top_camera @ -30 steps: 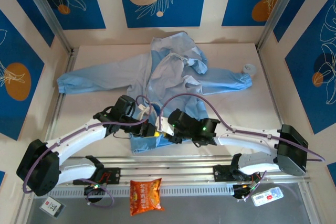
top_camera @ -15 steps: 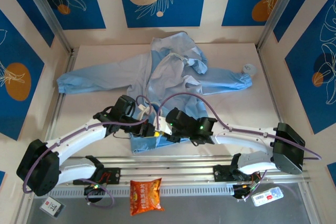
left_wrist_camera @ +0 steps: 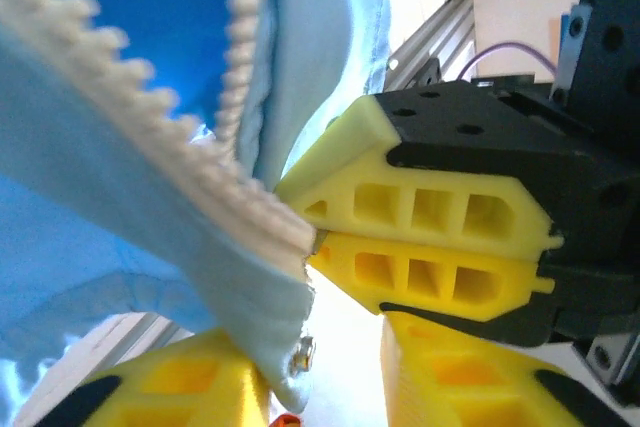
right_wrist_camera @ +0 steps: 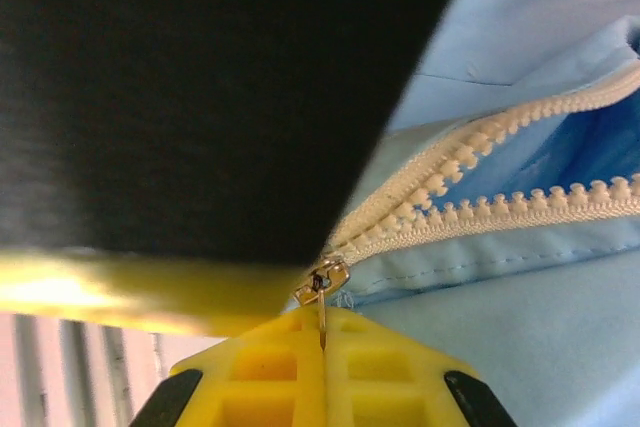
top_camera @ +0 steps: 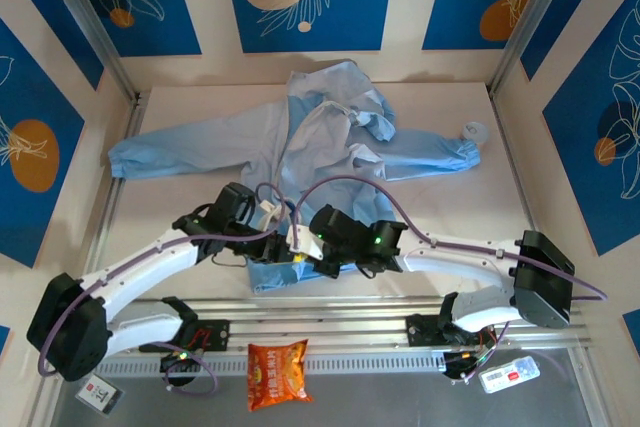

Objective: Zip up the jacket

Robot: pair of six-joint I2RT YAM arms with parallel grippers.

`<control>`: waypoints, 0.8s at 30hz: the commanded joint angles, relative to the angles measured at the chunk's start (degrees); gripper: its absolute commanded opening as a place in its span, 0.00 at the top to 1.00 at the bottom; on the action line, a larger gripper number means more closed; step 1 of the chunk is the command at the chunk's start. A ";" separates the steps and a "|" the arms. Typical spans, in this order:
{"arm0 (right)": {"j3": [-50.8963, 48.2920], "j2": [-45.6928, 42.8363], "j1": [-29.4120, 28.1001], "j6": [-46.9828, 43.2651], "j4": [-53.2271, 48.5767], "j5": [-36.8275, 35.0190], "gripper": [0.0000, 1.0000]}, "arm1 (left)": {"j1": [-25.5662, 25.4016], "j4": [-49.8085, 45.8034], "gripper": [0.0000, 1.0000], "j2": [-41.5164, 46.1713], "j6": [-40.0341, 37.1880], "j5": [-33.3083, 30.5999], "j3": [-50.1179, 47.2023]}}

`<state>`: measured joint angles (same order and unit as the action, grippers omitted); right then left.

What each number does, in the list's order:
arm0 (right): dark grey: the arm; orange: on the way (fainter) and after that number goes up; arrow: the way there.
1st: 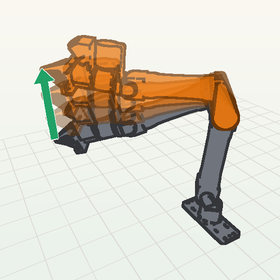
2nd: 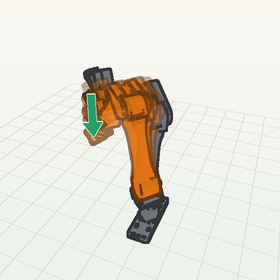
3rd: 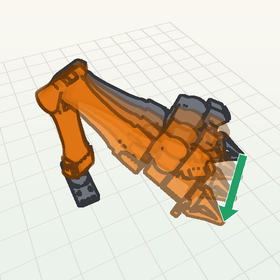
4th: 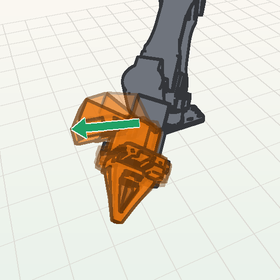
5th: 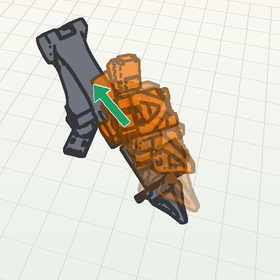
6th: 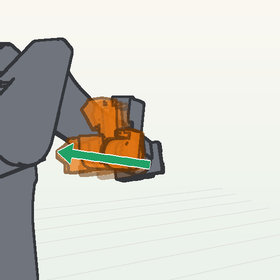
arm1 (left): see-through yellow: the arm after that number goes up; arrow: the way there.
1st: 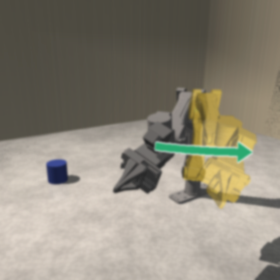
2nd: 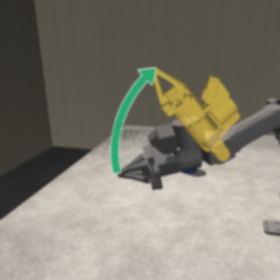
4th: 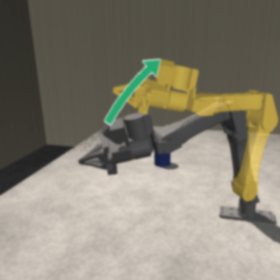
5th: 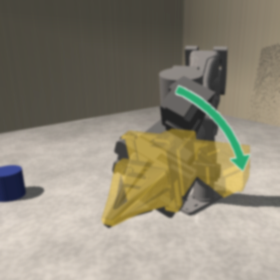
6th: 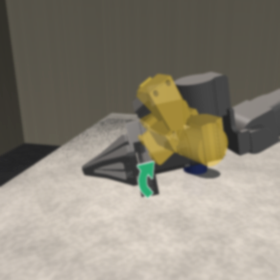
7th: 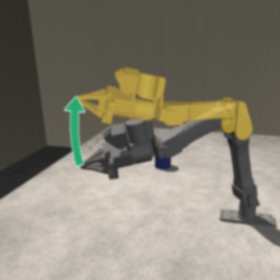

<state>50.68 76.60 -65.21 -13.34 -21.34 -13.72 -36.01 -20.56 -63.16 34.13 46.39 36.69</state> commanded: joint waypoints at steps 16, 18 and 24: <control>12.66 20.27 2.54 9.51 -5.63 19.40 1.00 | 0.34 -2.80 0.43 32.20 20.42 -21.69 -16.91; 13.32 21.32 2.63 10.20 -5.79 19.77 1.00 | 0.38 -1.76 0.46 33.30 22.75 -22.42 -18.51; 14.95 23.65 2.81 12.76 -6.14 19.03 1.00 | -0.76 7.61 0.60 33.81 31.73 -24.89 -24.63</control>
<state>63.81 98.96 -62.76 -2.72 -26.04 3.90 -36.05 -18.00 -29.93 59.99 24.62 13.85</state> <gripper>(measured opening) 0.046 0.404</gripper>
